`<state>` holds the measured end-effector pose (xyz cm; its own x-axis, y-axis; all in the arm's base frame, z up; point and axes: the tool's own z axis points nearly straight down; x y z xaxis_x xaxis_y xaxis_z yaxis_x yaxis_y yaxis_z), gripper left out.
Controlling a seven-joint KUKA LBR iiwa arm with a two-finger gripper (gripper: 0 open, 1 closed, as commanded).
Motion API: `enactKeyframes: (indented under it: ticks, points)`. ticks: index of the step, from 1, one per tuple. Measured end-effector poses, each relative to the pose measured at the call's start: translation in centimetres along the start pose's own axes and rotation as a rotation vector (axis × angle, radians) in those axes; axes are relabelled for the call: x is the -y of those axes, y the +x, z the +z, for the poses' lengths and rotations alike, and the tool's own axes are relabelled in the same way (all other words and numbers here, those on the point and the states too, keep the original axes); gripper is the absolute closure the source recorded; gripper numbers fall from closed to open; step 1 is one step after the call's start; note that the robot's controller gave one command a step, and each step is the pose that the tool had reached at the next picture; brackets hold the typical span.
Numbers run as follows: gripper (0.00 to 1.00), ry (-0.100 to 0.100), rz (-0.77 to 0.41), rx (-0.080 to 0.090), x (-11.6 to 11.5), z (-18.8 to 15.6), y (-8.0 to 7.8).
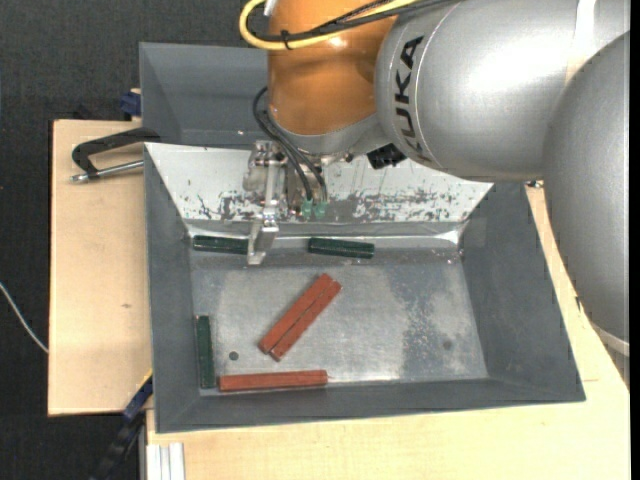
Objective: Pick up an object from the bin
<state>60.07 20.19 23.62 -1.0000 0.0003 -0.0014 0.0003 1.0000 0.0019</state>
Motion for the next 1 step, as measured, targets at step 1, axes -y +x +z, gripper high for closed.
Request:
enactKeyframes:
  ticks: [1]
  points:
    - [0.00, 0.000, 0.000, 0.000, 0.00, 0.00, 0.00]
